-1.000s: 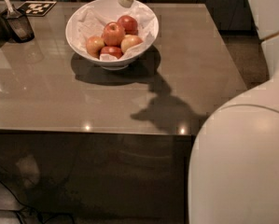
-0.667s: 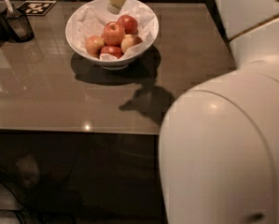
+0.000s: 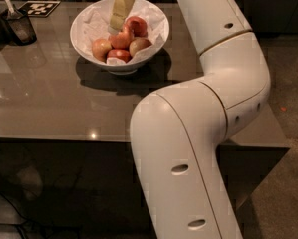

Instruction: Pick apple from white bowl

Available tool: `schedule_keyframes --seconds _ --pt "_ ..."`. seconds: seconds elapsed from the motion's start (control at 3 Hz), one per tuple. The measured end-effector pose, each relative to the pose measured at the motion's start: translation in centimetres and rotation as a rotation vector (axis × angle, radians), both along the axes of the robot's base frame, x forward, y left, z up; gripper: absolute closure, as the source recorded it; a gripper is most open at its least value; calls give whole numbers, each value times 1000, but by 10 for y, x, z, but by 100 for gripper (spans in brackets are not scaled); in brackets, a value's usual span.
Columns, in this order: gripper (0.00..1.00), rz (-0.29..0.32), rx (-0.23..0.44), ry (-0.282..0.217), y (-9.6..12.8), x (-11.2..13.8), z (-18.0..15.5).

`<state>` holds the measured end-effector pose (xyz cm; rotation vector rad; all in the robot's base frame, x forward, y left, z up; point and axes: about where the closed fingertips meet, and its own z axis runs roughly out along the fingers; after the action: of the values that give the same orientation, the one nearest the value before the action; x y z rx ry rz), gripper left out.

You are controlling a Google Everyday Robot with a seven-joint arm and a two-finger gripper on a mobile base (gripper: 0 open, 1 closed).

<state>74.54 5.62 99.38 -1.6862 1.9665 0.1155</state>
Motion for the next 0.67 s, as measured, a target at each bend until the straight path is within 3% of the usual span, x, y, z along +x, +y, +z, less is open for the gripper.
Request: schedule_keyframes --seconds 0.33,0.67 --pt "0 -1 17 -21 7 8 0" --pt "0 5 21 11 22 18 -26"
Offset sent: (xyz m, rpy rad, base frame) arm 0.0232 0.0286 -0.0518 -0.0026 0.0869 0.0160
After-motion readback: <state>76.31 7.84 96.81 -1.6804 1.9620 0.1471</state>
